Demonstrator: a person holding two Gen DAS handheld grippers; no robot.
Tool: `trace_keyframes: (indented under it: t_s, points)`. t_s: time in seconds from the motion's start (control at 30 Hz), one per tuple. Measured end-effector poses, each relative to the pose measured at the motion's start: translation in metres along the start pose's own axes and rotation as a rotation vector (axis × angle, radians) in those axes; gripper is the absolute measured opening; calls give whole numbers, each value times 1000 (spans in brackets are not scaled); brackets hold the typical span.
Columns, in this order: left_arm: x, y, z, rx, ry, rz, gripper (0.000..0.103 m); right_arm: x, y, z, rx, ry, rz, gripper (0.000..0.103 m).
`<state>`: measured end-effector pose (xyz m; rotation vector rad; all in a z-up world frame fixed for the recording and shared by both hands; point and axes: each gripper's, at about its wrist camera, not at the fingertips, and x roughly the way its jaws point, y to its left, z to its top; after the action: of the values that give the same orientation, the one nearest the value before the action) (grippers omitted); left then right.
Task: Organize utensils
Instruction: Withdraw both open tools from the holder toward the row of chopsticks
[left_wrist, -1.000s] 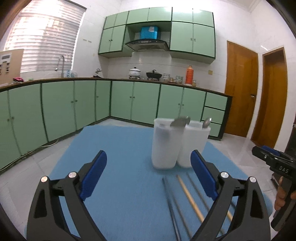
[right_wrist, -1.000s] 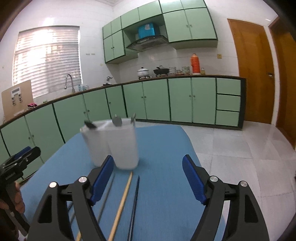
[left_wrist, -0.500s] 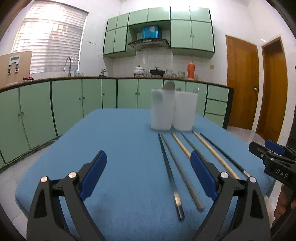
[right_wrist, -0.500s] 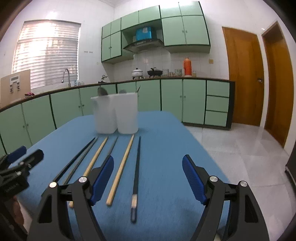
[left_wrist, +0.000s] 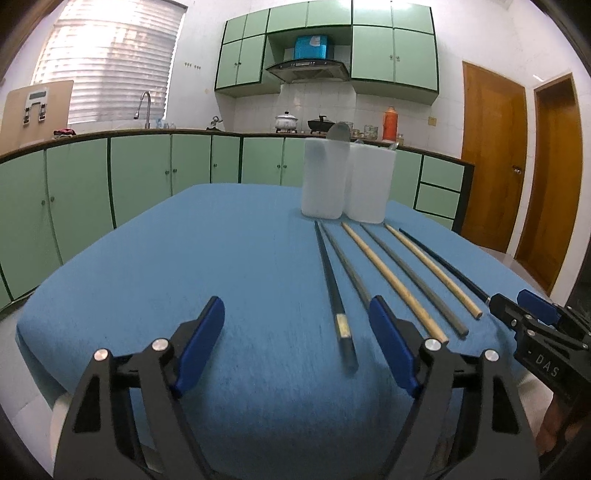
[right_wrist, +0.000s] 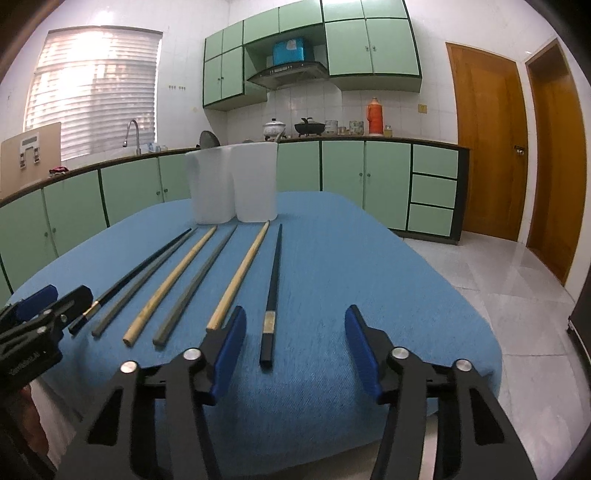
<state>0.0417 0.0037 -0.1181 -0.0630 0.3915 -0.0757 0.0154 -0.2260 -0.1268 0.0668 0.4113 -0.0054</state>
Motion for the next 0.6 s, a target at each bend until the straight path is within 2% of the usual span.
trace_keyframes:
  t_s: [0.13, 0.3, 0.6]
  points:
    - [1, -1, -4, -1, 0, 14, 73, 0, 3, -1, -4, -7, -6, 42]
    - [3, -5, -5, 1, 0, 22, 67, 2, 6, -4, -3, -15, -15, 38]
    - [1, -13, -7, 1, 0, 11, 54, -1, 16, -13, -29, -39, -27, 23]
